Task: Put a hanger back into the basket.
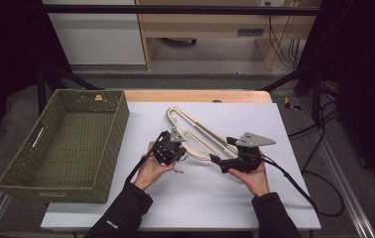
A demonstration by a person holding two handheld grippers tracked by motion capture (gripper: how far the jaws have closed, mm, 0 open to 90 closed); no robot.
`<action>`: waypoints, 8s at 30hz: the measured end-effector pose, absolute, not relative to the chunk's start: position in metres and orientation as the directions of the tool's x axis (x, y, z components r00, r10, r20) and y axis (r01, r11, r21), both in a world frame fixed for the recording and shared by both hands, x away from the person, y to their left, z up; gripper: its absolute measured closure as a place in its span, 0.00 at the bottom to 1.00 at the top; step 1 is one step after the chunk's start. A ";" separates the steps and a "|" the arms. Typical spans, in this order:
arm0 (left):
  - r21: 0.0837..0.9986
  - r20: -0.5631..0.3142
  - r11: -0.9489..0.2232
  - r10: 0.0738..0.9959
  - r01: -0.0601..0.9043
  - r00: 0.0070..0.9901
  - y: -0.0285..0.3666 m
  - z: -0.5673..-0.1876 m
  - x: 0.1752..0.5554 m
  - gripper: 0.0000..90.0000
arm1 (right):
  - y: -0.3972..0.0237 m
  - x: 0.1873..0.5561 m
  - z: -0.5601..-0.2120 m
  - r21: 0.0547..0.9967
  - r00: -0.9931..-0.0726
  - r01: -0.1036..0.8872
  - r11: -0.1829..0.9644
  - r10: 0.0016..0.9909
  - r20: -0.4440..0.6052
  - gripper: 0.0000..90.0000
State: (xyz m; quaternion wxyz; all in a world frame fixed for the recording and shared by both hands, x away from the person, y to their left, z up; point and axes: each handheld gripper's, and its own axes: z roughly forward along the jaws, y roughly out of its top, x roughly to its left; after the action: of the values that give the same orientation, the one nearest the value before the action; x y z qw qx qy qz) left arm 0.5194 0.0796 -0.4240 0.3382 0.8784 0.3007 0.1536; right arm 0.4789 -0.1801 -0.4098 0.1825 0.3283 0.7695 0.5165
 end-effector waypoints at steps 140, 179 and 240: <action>0.783 0.055 -0.552 0.520 0.286 0.853 0.136 -0.372 0.430 0.96 | -0.157 0.441 -0.377 0.925 -0.843 0.212 0.316 0.538 0.010 0.30; 0.888 0.088 -0.380 0.693 0.258 0.716 0.270 -0.240 0.447 0.96 | -0.234 0.418 -0.391 0.948 -0.678 0.277 0.158 0.731 0.076 0.13; 0.760 0.112 -0.408 0.849 0.505 0.516 0.394 -0.380 0.499 0.95 | -0.231 0.422 -0.399 0.937 -0.683 0.303 0.176 0.726 0.084 0.13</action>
State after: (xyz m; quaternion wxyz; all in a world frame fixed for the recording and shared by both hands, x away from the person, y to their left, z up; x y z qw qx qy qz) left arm 0.4995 0.3940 -0.3796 0.3424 0.8006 0.4230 0.2509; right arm 0.4222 -0.2309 -0.3994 0.1958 0.3466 0.7415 0.5401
